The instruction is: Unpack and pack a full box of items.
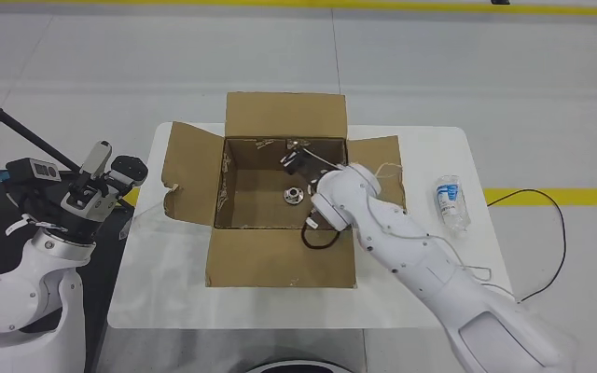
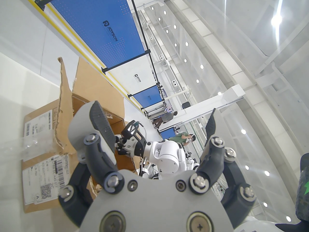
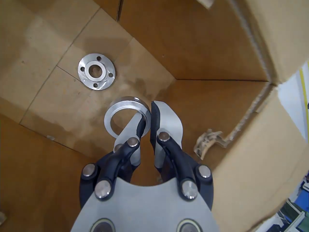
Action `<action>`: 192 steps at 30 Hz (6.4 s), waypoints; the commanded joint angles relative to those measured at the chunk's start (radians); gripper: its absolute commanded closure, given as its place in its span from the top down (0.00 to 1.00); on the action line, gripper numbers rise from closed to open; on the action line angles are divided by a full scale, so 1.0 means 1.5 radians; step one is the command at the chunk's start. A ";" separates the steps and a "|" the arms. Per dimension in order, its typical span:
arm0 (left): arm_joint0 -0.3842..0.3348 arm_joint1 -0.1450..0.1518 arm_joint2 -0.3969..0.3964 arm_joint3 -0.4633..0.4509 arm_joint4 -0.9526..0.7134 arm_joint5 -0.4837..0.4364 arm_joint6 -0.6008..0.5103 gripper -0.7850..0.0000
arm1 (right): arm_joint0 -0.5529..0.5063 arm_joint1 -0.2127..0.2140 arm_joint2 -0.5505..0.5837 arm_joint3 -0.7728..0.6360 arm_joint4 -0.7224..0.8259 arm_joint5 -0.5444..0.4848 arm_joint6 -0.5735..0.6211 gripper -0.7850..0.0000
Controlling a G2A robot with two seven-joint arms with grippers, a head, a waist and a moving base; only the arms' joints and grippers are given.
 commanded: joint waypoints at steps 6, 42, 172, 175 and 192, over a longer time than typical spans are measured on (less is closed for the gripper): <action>0.000 0.000 0.000 0.000 0.000 0.000 0.000 1.00 | 0.025 -0.037 -0.033 0.100 0.025 -0.010 -0.017 0.00; 0.000 0.000 0.000 0.000 0.000 0.000 0.000 1.00 | 0.025 -0.081 0.028 0.119 0.003 -0.060 0.004 0.44; 0.000 0.000 0.000 0.000 0.000 0.000 0.000 1.00 | 0.104 -0.047 -0.048 0.103 0.276 -0.139 -0.050 0.00; 0.000 0.000 0.000 0.000 0.000 0.000 0.000 1.00 | 0.110 -0.062 -0.064 0.141 0.286 -0.143 -0.053 0.00; 0.000 0.000 0.000 0.000 0.000 0.000 0.000 1.00 | 0.119 -0.123 -0.108 0.285 0.278 -0.173 -0.114 0.35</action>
